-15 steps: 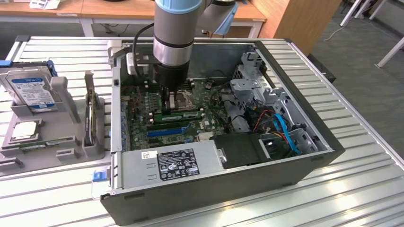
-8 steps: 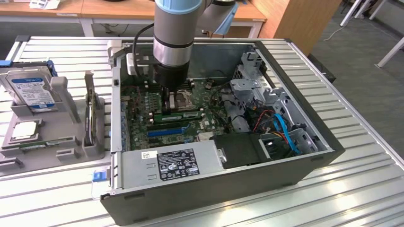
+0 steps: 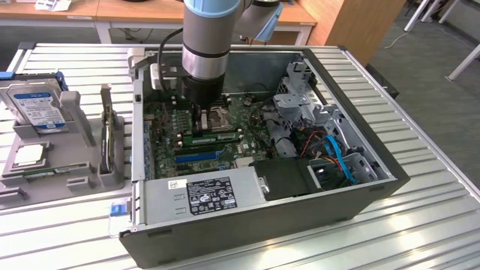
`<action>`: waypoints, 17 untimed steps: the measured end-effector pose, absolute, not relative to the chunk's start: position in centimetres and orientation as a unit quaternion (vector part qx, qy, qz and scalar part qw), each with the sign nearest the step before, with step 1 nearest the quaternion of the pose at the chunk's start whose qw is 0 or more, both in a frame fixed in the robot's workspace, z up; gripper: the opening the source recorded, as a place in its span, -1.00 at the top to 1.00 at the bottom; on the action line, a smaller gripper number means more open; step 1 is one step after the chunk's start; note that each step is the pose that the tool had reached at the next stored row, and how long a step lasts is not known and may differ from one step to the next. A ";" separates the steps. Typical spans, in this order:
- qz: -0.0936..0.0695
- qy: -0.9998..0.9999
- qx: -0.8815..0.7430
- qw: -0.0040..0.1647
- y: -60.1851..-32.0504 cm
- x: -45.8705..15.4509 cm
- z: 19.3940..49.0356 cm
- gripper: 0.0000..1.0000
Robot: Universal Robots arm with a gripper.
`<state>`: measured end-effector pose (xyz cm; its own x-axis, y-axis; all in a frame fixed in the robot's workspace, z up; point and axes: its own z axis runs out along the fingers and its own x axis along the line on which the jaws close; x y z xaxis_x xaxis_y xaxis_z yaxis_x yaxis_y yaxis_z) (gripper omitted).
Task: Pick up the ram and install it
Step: 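Press down the ram until it locks into place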
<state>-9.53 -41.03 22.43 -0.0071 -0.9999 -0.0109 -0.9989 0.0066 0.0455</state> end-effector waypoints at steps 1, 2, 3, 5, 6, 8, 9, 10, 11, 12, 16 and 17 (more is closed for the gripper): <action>-0.020 -0.709 0.705 0.012 -41.0 -9.5 22.4 0.80; -0.020 -0.709 0.705 0.012 -41.0 -9.5 22.4 0.80; -0.020 -0.709 0.704 0.012 -41.0 -9.5 22.4 0.80; -0.020 -0.709 0.705 0.012 -41.0 -9.5 22.4 0.80; -0.020 -0.709 0.704 0.012 -41.0 -9.5 22.4 0.80; -0.020 -0.709 0.704 0.012 -41.0 -9.5 22.3 0.80; -0.020 -0.709 0.705 0.012 -41.0 -9.5 22.3 0.80; -0.020 -0.709 0.705 0.012 -41.0 -9.5 22.3 0.80; -0.020 -0.709 0.705 0.012 -41.0 -9.5 22.3 0.80; -0.020 -0.709 0.705 0.012 -41.0 -9.5 22.3 0.80; -0.020 -0.709 0.705 0.012 -41.0 -9.5 22.3 0.80; -0.020 -0.709 0.705 0.012 -41.0 -9.5 22.3 0.80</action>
<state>-9.53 -41.03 22.31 -0.0071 -0.9999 -0.0115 -0.9990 0.0065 0.0453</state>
